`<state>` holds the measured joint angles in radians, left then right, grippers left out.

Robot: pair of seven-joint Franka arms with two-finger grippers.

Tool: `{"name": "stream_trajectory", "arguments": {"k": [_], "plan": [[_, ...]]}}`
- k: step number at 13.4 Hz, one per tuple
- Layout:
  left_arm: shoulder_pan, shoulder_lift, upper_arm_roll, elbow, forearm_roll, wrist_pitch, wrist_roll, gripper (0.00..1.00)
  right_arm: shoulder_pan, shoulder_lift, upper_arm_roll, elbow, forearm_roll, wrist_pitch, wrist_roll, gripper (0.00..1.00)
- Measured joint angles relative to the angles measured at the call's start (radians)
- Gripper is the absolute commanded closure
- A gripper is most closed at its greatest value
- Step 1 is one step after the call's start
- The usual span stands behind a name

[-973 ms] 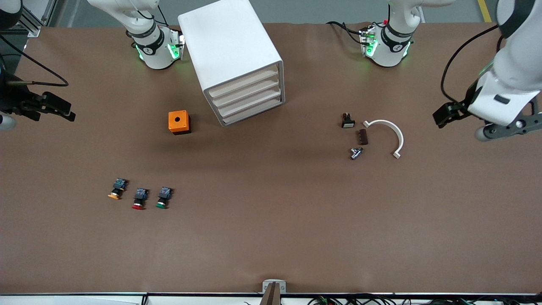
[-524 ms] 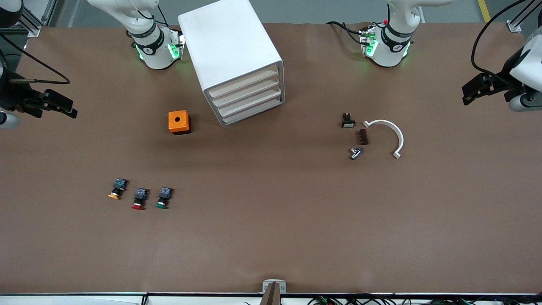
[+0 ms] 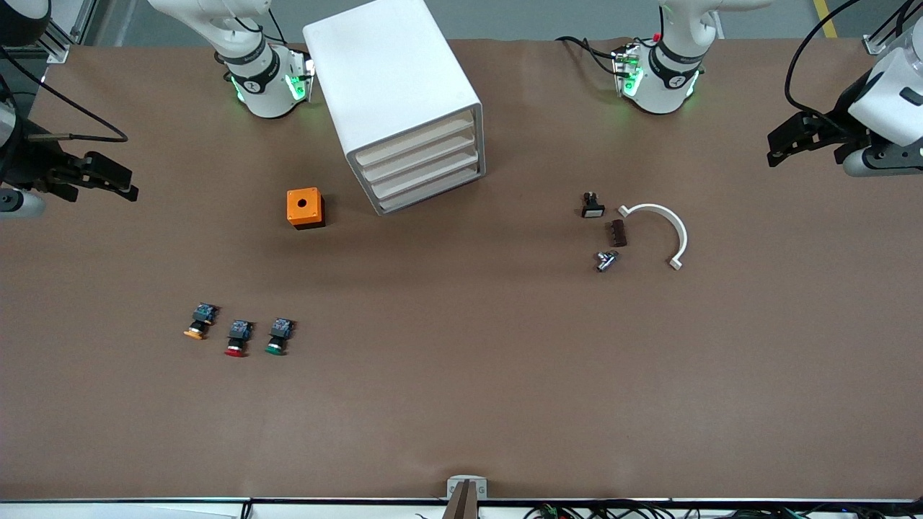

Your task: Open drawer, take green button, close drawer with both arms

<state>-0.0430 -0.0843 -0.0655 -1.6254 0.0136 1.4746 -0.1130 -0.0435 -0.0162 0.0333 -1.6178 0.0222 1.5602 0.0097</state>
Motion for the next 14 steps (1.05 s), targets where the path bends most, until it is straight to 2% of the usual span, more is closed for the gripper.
{"name": "stream_trajectory", "arguments": {"k": [14], "plan": [[-0.008, 0.019, -0.015, 0.011, -0.001, 0.014, -0.034, 0.0, 0.016, 0.0, -0.002, 0.0, -0.006, 0.01, 0.0, 0.0]]}}
